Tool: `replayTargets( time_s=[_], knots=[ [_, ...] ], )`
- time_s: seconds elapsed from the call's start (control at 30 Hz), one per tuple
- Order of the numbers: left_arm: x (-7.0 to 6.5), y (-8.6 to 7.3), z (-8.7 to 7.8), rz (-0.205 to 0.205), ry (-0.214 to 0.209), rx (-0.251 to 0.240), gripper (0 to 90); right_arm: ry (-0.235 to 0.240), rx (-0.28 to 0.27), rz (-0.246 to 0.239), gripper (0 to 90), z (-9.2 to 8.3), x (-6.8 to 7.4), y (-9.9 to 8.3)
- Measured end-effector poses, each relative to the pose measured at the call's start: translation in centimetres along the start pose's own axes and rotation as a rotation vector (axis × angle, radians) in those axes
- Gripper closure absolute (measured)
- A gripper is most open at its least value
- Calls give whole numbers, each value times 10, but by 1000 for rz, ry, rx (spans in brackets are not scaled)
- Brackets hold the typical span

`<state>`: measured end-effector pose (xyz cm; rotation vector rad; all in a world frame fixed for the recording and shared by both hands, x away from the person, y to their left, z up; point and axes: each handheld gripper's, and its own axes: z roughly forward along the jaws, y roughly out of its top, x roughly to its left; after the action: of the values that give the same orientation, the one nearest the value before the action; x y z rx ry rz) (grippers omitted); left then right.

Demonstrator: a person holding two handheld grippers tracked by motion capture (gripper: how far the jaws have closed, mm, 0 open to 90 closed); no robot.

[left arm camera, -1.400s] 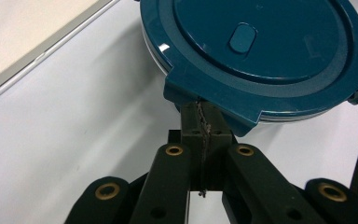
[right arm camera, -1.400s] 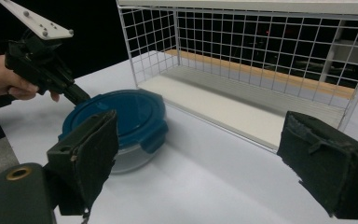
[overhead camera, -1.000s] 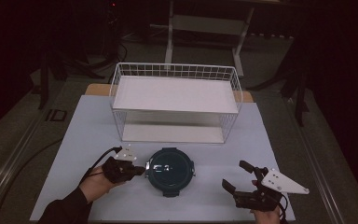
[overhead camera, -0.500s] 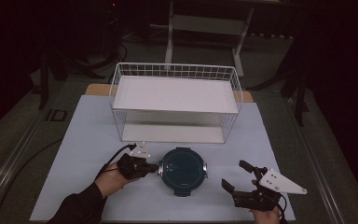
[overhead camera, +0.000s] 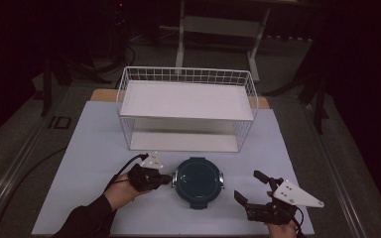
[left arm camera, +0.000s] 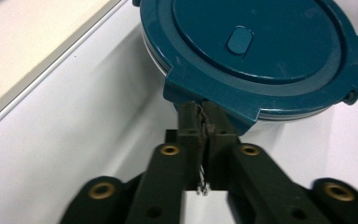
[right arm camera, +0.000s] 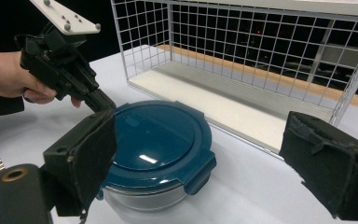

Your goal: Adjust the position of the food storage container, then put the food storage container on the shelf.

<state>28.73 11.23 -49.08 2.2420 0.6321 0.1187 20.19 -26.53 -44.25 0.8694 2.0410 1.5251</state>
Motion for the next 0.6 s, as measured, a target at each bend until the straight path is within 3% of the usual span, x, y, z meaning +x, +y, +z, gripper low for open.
replayTargets(
  time_s=[0.1,0.2,0.3,0.33,0.37,0.43,0.5,0.6],
  knots=[
    [3,-2,-10,-24,-15,-29,726,-1,6,-5,106,1,1,-1],
    [6,-3,-23,-78,-27,-86,470,-5,14,-13,106,5,2,-2],
    [5,-3,-29,-97,-20,-119,313,6,9,-7,105,7,3,0],
    [5,-3,-34,-99,-58,-140,313,6,9,-7,105,7,3,0],
    [3,-1,-37,-103,-60,-150,148,-5,-5,-20,106,8,5,3],
    [0,3,-43,-99,-69,-187,129,-7,-8,-21,105,7,5,5],
    [-4,10,-48,-100,-88,-213,17,-37,-27,-30,106,7,6,10],
    [-8,14,-50,-92,-83,-223,10,-55,-47,-23,106,8,4,15]
  ],
)
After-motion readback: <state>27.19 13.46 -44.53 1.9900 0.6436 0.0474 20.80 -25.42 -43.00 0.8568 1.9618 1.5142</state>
